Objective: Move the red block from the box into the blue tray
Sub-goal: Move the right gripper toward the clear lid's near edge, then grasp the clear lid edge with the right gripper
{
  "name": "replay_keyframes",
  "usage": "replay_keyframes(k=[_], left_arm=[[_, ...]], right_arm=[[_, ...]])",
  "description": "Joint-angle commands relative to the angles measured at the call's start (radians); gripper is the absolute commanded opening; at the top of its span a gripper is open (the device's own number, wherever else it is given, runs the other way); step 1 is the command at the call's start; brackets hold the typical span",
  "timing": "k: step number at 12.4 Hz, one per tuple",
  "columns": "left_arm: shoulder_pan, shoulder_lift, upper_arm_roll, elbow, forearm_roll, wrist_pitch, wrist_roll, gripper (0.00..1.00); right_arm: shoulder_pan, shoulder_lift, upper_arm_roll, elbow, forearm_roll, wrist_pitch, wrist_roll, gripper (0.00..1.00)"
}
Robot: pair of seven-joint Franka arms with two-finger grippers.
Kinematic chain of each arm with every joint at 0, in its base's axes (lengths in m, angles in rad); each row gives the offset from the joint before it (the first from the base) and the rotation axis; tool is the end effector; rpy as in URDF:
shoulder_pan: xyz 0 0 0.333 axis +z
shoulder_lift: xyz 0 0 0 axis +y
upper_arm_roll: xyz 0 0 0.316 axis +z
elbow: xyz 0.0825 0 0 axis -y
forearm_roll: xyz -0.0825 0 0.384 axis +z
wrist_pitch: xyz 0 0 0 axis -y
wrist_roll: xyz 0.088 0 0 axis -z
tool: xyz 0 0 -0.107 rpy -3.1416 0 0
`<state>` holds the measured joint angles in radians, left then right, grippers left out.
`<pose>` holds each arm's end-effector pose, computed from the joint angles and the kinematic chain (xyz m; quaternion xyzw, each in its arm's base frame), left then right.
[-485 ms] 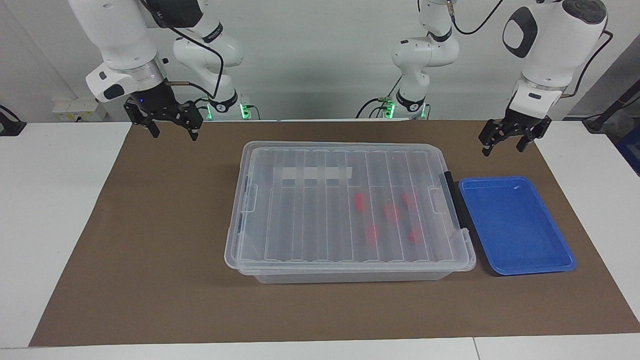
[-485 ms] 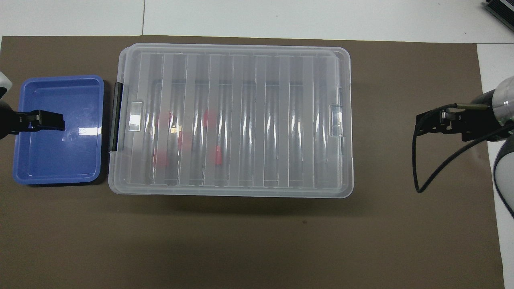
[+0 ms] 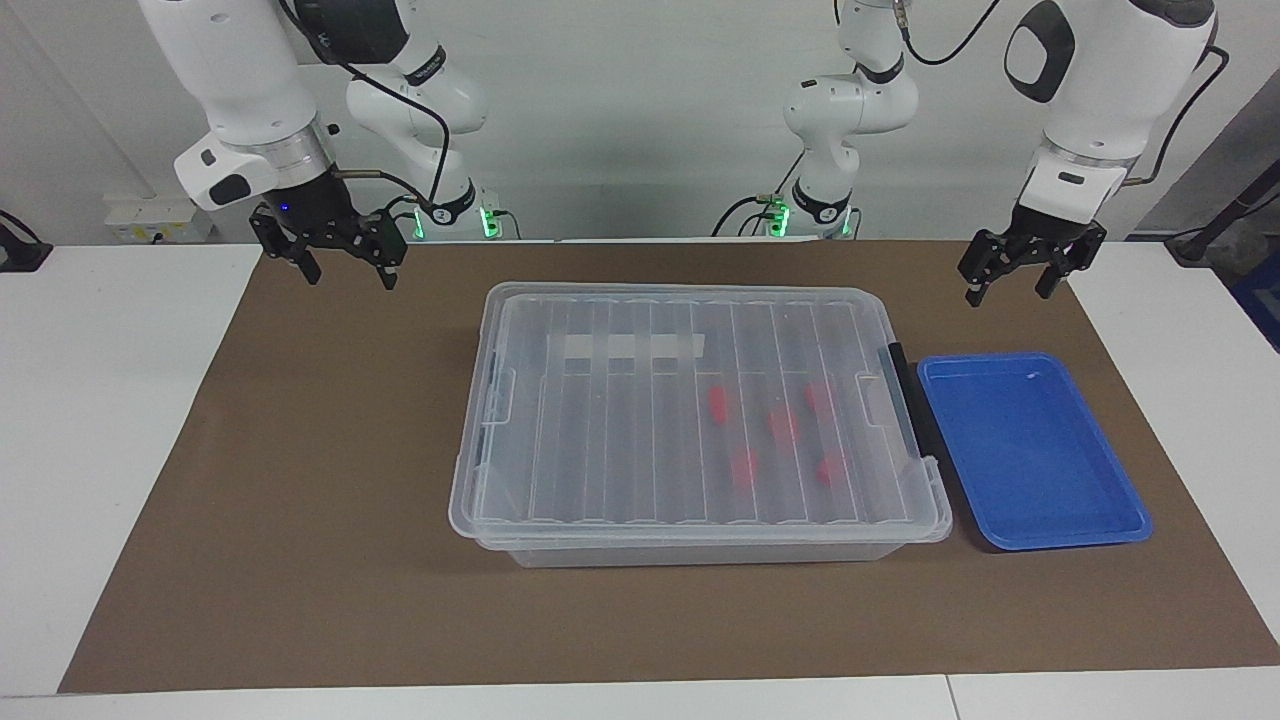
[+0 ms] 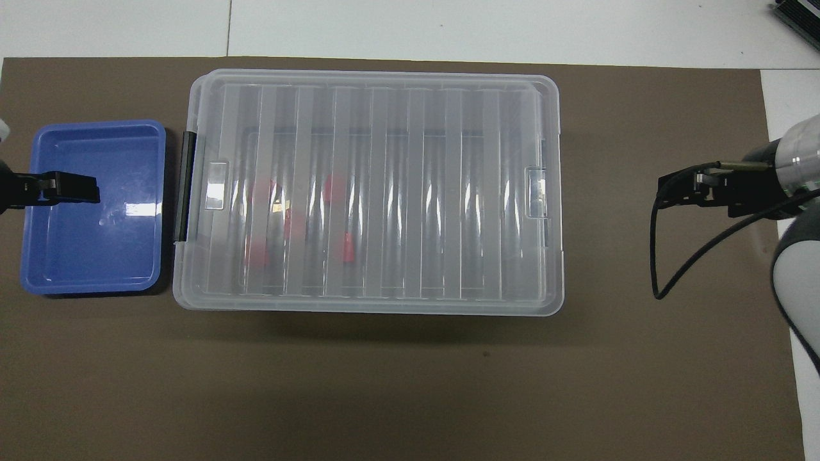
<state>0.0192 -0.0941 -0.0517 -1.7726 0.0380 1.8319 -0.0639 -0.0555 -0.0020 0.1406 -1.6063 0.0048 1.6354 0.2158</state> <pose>0.5462 -0.0159 0.6038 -0.9968 -0.0121 -0.0775 0.0174 0.5576 0.0481 0.6145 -0.9977 0.0654 -0.0150 0.0046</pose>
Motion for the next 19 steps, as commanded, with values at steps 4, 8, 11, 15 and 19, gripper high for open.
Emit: replay_keyframes(k=[4, 8, 11, 15, 19], left_arm=[[-0.004, 0.004, 0.001, 0.084, -0.006, -0.115, -0.008, 1.00], [-0.019, 0.014, -0.010, 0.111, -0.013, -0.103, -0.010, 1.00], [-0.042, -0.001, -0.013, 0.081, -0.013, -0.115, 0.002, 1.00], [-0.041, -0.022, -0.013, 0.065, -0.013, -0.242, 0.003, 1.00], [-0.054, -0.035, -0.014, 0.061, -0.013, -0.361, 0.004, 1.00]], right_arm=[[0.049, 0.005, 0.014, -0.142, -0.016, 0.182, 0.103, 0.95], [0.123, 0.017, 0.014, -0.225, -0.016, 0.282, 0.134, 0.84], [0.149, 0.030, 0.014, -0.264, -0.016, 0.336, 0.151, 0.85], [0.180, 0.033, 0.013, -0.310, -0.022, 0.376, 0.149, 0.91], [0.180, 0.028, 0.014, -0.342, -0.048, 0.382, 0.136, 0.90]])
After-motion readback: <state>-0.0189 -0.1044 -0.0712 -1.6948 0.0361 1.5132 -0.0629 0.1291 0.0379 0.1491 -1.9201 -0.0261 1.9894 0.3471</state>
